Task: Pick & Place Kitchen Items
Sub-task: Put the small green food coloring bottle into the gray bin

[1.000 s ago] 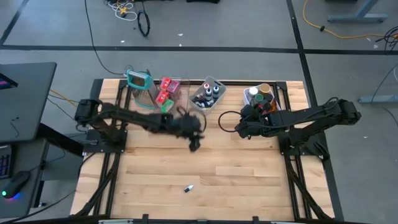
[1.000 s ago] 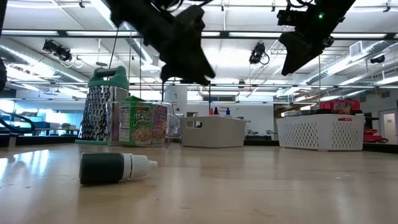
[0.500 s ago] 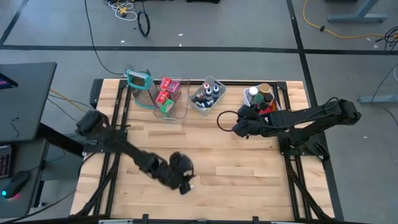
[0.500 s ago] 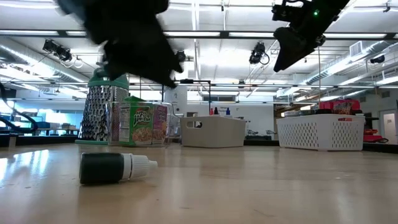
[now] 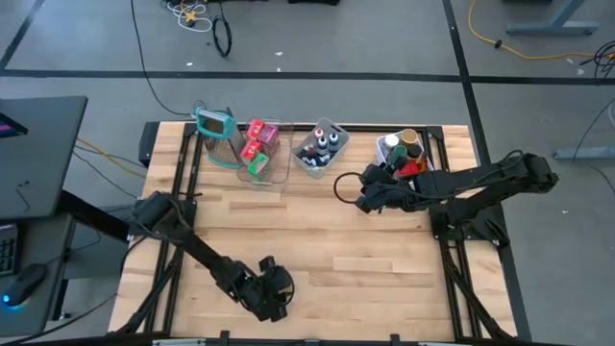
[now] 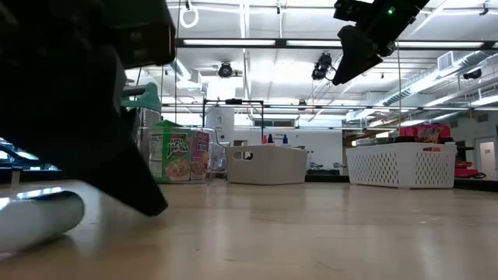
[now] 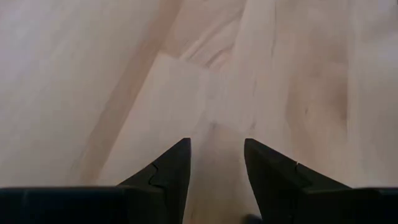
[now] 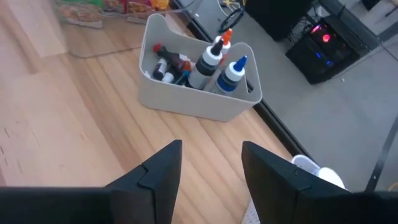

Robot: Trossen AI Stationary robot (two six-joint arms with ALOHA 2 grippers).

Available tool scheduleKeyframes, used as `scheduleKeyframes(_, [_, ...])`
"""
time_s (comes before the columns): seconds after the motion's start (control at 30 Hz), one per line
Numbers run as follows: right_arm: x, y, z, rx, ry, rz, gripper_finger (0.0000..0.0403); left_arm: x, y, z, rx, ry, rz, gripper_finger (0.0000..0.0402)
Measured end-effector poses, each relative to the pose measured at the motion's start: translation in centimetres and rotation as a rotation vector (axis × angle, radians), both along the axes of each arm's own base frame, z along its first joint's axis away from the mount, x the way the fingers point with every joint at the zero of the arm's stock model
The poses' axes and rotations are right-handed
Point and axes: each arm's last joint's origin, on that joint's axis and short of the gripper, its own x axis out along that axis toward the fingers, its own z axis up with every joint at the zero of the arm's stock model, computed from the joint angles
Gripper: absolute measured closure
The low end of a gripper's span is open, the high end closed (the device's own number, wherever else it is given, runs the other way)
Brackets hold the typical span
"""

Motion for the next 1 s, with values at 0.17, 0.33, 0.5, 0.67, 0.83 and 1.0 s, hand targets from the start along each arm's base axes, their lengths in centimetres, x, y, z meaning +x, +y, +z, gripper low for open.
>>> scheduleKeyframes(0.17, [0.3, 0.0, 0.2, -0.023, -0.002, 0.031, 0.0225, -0.3, 0.0, 0.1, 0.075, 0.014, -0.052, 0.0242])
scheduleKeyframes(0.33, [0.9, -0.2, 0.6, -0.045, -0.038, 0.057, 0.0225, 0.0, 0.6, 1.1, 0.083, 0.015, -0.092, 0.0242])
scheduleKeyframes(0.5, [1.1, -0.3, 0.8, -0.061, -0.051, 0.07, 0.0225, 0.0, 1.8, 3.4, -0.068, 0.072, -0.086, 0.0242])
scheduleKeyframes(0.67, [1.1, -0.4, 0.8, -0.069, -0.044, 0.078, 0.0225, -0.5, 1.8, 3.9, -0.128, 0.131, -0.131, 0.0242])
scheduleKeyframes(0.83, [1.2, -0.4, 0.9, -0.07, -0.044, 0.079, 0.0225, -1.2, 2.0, 3.3, -0.259, 0.264, -0.026, 0.0242])
scheduleKeyframes(1.0, [1.2, -0.4, 0.9, -0.069, -0.046, 0.079, 0.0225, -1.5, 1.9, 3.0, -0.27, 0.302, -0.022, 0.0242])
